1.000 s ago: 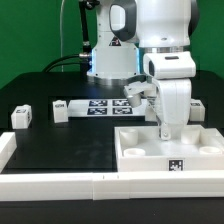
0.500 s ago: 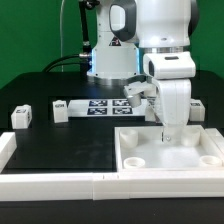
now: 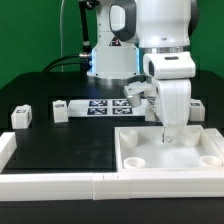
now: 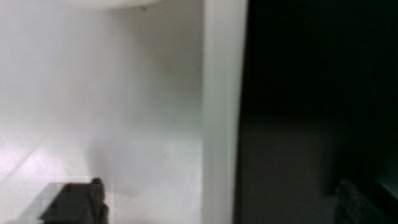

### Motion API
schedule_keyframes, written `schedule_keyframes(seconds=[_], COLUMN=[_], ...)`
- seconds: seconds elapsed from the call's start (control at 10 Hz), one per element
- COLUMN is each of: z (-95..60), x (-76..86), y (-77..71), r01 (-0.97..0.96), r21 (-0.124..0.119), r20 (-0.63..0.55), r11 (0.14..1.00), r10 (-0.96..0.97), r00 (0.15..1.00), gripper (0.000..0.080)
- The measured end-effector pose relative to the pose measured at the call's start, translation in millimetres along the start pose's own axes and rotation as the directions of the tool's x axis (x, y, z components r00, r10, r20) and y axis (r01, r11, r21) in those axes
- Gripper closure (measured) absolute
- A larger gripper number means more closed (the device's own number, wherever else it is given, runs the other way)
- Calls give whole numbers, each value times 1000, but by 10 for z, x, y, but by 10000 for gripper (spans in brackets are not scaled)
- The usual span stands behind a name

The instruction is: Assemble one leg

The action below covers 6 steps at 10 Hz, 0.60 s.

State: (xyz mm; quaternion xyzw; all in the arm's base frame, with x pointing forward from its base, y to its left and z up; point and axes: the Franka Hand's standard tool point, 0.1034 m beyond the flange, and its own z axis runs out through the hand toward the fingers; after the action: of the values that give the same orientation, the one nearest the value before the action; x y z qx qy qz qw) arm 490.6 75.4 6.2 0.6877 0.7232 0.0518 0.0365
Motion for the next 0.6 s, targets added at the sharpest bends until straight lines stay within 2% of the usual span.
schedule_keyframes(seconds=[0.1, 0.2, 0.4, 0.6], z=[0, -65, -380, -606], x=[0, 20, 122, 221], y=[-5, -38, -112, -156], r01=[0, -30, -71, -104], r21=[1, -4, -33, -59], r20=[0, 0, 1, -3], r11=[1000, 1000, 997, 993], r10=[0, 30, 71, 104], r00=[1000, 1000, 997, 995], gripper=[150, 150, 150, 150])
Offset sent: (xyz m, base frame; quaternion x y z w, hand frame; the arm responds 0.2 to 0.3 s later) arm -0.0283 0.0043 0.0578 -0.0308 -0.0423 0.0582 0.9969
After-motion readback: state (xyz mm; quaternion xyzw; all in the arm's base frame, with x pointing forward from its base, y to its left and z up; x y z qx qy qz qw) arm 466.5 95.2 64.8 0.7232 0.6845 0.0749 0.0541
